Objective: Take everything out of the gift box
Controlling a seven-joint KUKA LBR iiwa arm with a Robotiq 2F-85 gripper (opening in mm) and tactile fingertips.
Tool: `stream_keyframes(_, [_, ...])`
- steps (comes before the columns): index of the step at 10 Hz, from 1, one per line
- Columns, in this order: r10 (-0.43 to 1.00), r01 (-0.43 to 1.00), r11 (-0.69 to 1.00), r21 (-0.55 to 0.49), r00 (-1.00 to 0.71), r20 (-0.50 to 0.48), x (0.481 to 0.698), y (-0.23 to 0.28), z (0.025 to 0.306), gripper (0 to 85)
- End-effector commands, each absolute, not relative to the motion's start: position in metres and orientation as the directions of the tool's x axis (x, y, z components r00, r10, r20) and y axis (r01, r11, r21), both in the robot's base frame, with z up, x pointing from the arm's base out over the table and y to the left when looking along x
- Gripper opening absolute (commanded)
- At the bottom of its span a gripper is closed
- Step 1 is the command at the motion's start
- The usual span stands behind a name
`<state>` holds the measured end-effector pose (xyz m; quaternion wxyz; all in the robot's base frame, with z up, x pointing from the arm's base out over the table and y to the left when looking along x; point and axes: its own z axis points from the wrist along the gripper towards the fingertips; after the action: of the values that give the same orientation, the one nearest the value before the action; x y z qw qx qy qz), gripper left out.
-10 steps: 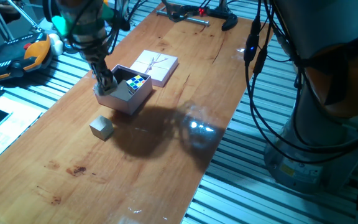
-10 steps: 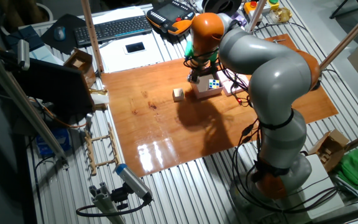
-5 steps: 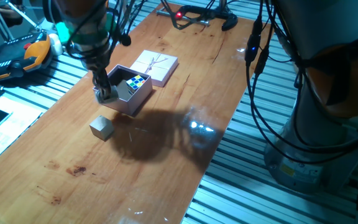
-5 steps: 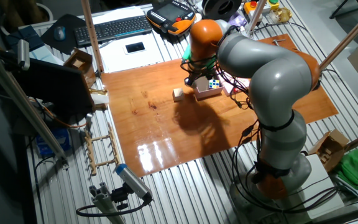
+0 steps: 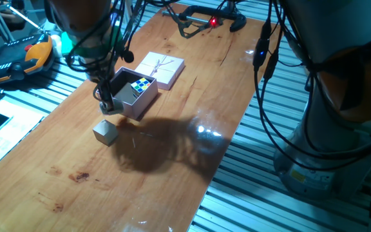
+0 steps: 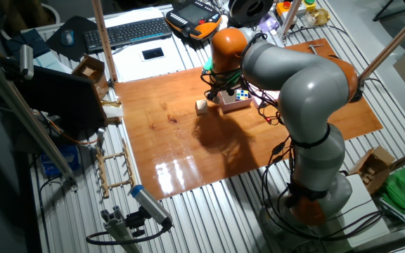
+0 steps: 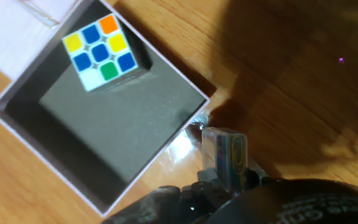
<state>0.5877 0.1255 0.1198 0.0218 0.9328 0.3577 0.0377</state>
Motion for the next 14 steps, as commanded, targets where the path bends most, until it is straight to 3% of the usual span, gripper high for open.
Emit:
stream_keyframes(1, [0.668, 0.665, -0.744, 0.068, 0.742, 0.055, 0.589, 0.126, 0.115, 1.0])
stream_keyframes(6, [0.642, 0.634, -0.764, 0.119, 0.765, 0.047, 0.598, 0.12, 0.104, 1.0])
stream_keyframes(14, [0.645, 0.638, -0.763, 0.102, 0.763, 0.051, 0.601, 0.115, 0.086, 1.0])
